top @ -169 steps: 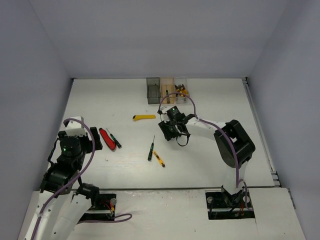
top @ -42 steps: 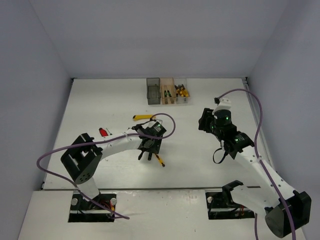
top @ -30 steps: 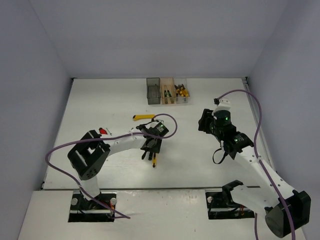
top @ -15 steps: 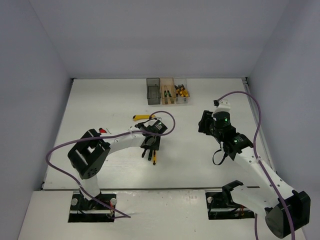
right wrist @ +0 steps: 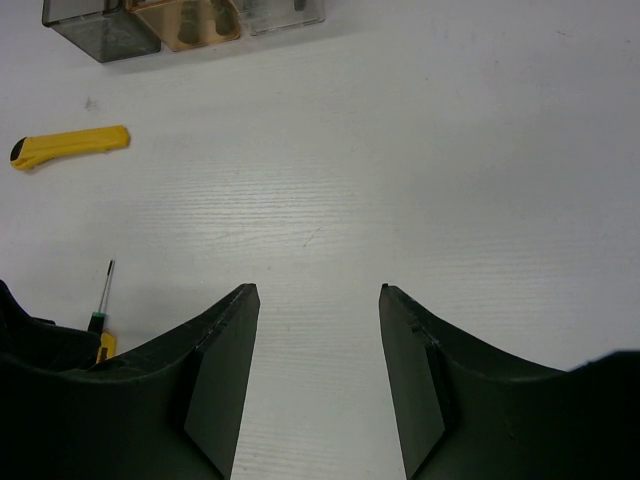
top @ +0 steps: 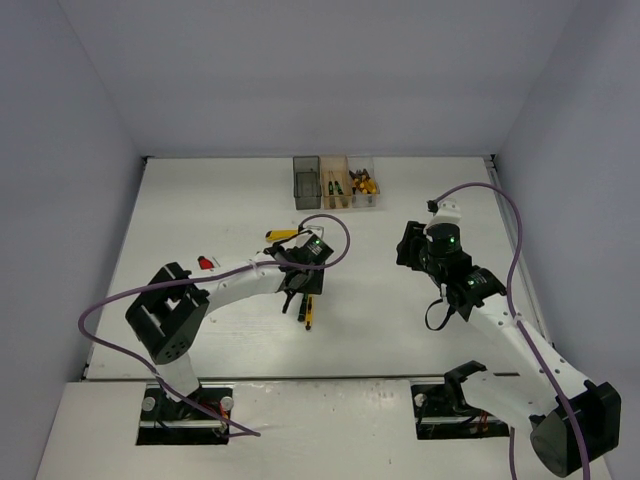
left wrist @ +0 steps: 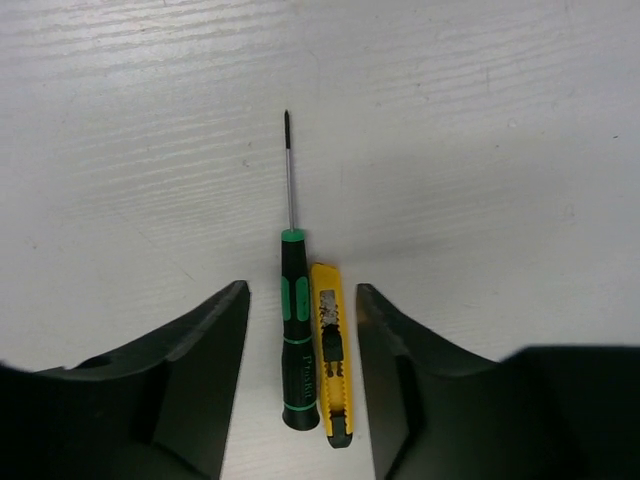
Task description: Sort the tools into containers
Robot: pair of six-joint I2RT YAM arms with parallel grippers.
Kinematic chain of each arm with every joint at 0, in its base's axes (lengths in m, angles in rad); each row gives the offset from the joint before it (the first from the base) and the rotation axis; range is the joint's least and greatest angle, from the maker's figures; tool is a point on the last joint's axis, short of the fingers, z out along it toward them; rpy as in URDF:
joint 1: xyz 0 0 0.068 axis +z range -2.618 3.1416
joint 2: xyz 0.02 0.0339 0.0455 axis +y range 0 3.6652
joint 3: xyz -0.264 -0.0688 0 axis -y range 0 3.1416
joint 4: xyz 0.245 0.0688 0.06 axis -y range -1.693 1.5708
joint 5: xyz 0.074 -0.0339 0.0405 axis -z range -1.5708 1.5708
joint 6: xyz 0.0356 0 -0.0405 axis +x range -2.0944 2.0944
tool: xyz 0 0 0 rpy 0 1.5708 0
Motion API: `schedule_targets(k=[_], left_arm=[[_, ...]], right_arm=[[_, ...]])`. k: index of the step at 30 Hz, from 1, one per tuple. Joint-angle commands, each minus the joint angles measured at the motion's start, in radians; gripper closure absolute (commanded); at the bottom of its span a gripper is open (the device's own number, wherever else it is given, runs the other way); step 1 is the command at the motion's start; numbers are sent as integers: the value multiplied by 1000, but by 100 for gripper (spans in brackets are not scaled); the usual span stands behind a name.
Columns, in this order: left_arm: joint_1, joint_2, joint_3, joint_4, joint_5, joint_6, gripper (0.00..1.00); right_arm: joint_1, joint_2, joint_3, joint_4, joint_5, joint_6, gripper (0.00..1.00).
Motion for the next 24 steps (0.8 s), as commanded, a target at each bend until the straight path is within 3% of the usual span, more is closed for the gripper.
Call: schedule_targets(k=[1, 14, 24], left_arm=[[36, -26, 52, -18, -27, -9, 62], [40, 93, 112, -44, 18, -31, 66], [40, -5, 53, -62, 22, -47, 62]], right_arm=[[-7, 3, 1, 56, -2, 6, 51], [-7, 3, -3, 57, -2, 5, 51], [-7, 10, -5, 59, -5, 3, 51]])
